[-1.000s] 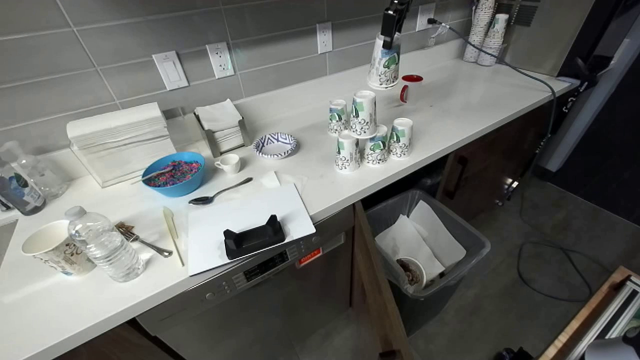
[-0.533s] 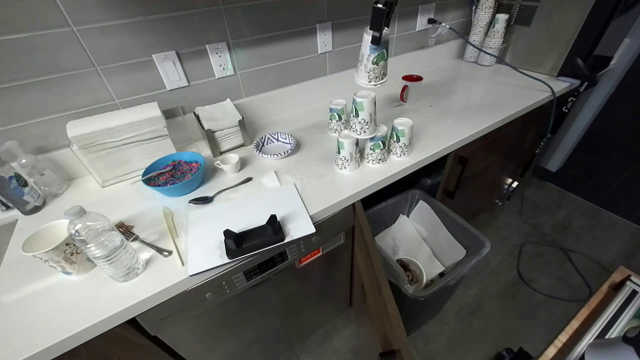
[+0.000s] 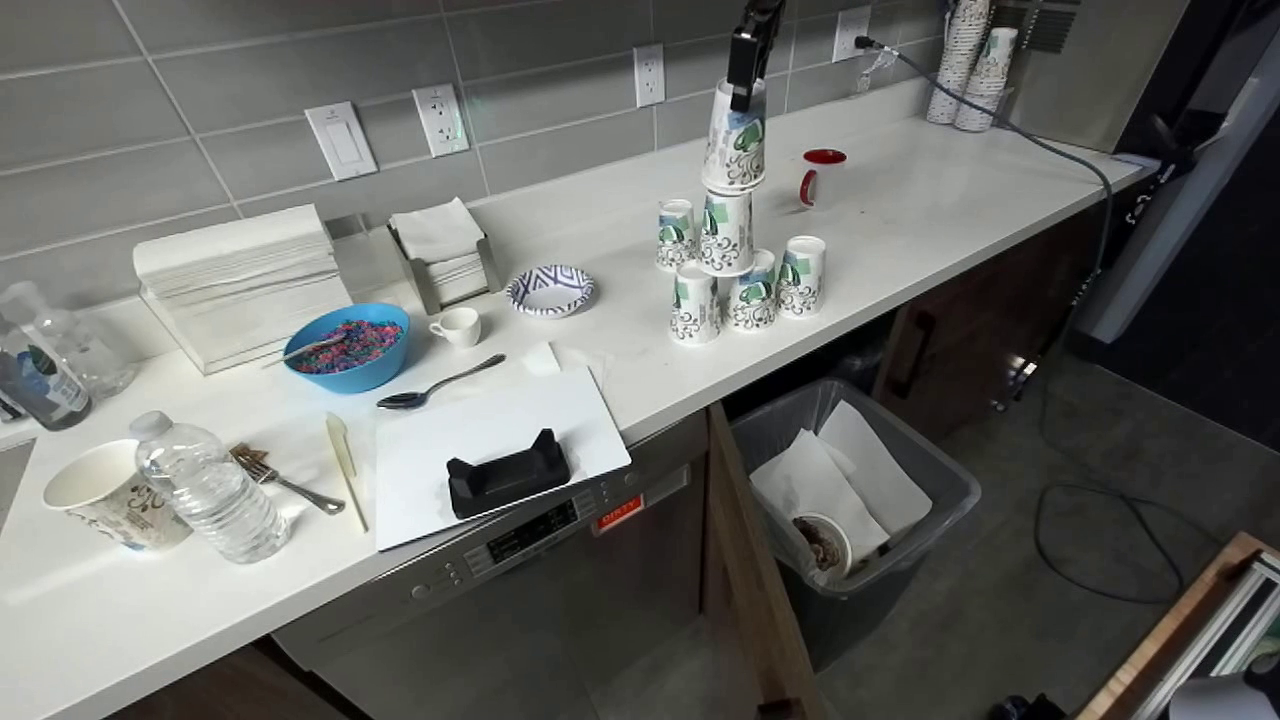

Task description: Stack all the cups that are in a built tower together

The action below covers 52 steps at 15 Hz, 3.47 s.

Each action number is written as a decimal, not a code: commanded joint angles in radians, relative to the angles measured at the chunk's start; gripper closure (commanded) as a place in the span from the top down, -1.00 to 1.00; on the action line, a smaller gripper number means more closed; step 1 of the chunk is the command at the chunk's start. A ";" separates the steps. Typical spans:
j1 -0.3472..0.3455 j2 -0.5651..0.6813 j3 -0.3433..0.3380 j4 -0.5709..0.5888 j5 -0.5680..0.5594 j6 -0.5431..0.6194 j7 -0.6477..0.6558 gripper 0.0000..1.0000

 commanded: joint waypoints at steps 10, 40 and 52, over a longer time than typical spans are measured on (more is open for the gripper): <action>-0.002 0.080 0.022 0.125 0.039 -0.128 -0.049 0.47; -0.013 0.248 0.028 0.153 0.061 -0.104 -0.088 -0.14; -0.027 0.144 -0.017 0.089 0.033 -0.083 -0.031 -0.14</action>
